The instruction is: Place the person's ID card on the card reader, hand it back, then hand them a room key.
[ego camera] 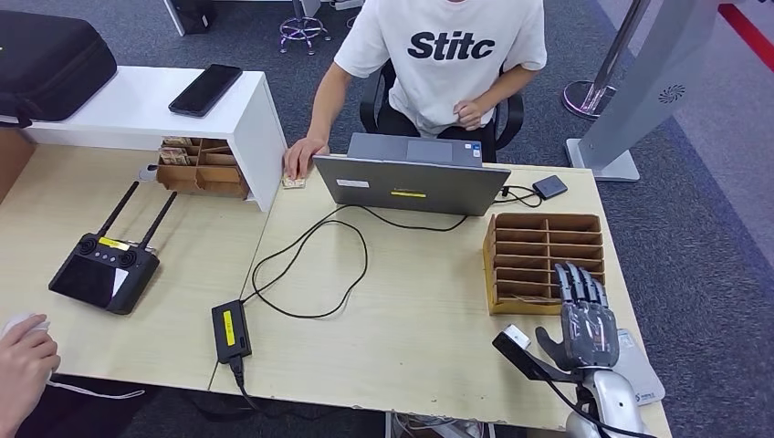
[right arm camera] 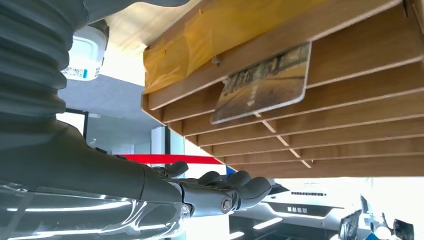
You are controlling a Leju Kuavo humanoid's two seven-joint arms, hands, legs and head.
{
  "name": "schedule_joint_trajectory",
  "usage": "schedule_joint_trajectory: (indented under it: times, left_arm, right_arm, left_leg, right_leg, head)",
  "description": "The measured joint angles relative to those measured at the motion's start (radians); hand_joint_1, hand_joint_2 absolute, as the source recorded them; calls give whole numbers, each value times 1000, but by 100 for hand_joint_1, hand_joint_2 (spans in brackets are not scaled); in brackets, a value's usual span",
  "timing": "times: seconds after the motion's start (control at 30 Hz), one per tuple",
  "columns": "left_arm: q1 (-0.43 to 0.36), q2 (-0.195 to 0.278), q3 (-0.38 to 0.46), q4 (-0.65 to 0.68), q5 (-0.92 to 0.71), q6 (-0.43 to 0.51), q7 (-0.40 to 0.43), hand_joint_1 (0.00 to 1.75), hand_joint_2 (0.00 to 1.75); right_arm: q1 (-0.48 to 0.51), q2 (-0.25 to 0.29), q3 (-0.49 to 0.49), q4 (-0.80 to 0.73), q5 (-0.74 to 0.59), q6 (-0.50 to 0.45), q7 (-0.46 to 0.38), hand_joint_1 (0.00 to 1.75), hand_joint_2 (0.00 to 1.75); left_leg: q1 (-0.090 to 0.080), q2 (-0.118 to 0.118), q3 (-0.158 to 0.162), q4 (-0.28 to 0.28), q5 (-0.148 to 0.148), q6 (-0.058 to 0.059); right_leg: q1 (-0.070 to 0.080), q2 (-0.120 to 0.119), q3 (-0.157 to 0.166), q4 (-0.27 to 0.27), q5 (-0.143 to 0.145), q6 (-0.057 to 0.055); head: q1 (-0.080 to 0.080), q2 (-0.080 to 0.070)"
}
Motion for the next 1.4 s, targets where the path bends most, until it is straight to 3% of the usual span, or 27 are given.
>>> schedule_joint_trajectory:
  times: [0.3, 0.37, 0.5, 0.6, 1.4]
  left_arm:
    - [0, 0, 0, 0, 0, 0, 0, 0, 175]
    - [0, 0, 0, 0, 0, 0, 0, 0, 175]
    - [0, 0, 0, 0, 0, 0, 0, 0, 175]
    - [0, 0, -1, 0, 0, 0, 0, 0, 175]
    - [0, 0, -1, 0, 0, 1, 0, 0, 175]
  right_arm:
    - [0, 0, 0, -17, 2, 1, 0, 0, 175]
    - [0, 0, 0, -18, 3, 1, 0, 7, 175]
    - [-1, 0, 0, -18, 4, 2, 0, 143, 175]
    - [-1, 0, 0, -18, 4, 5, 0, 165, 175]
    - [-8, 0, 0, -10, -14, 5, 0, 162, 175]
  left_leg:
    - [0, 0, 0, 0, 0, 0]
    - [0, 0, 0, 0, 0, 0]
    - [0, 0, 0, 0, 0, 0]
    - [0, 0, 0, 0, 0, 0]
    - [0, 0, 0, 0, 0, 0]
  right_leg:
    - [0, 0, 0, 0, 0, 0]
    - [0, 0, 0, 0, 0, 0]
    - [0, 0, 0, 0, 0, 0]
    - [0, 0, 0, 0, 0, 0]
    - [0, 0, 0, 0, 0, 0]
  head:
    - [0, 0]
    - [0, 0]
    - [0, 0]
    - [0, 0]
    - [0, 0]
